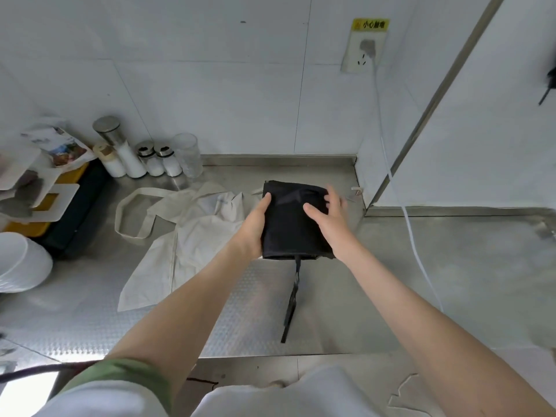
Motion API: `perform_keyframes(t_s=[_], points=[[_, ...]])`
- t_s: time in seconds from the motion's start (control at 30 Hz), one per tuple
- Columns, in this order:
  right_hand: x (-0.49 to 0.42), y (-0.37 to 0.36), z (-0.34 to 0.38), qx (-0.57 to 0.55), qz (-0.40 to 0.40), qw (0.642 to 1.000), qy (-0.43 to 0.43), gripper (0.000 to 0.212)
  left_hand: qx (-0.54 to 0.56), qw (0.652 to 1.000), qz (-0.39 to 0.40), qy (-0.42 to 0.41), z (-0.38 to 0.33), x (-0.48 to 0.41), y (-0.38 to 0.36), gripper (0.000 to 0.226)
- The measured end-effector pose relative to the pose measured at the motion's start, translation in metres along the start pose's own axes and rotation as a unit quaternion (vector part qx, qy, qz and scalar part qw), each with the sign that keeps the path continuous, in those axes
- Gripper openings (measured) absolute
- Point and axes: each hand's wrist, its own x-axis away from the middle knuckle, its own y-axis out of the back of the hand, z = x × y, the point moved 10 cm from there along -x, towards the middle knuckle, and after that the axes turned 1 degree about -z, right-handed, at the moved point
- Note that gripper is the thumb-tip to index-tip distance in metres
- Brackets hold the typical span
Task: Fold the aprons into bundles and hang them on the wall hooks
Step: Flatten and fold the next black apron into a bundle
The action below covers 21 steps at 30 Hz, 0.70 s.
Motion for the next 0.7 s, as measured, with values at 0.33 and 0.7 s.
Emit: perform_keyframes(t_s=[0.33,0.7], points=[[-0.007,0.03,0.032,-0.17,0.02,0.984,-0.051,0.031,-0.028,0.997,0.068,-0.027,-0.022,0.014,-0.036,0.04],[0.01,0.028,0.067,-0.305,0.048,0.943,-0.124,0.061,0.012,0.994,0.102,-0.036,-0.033,0.024,-0.06,0.039]])
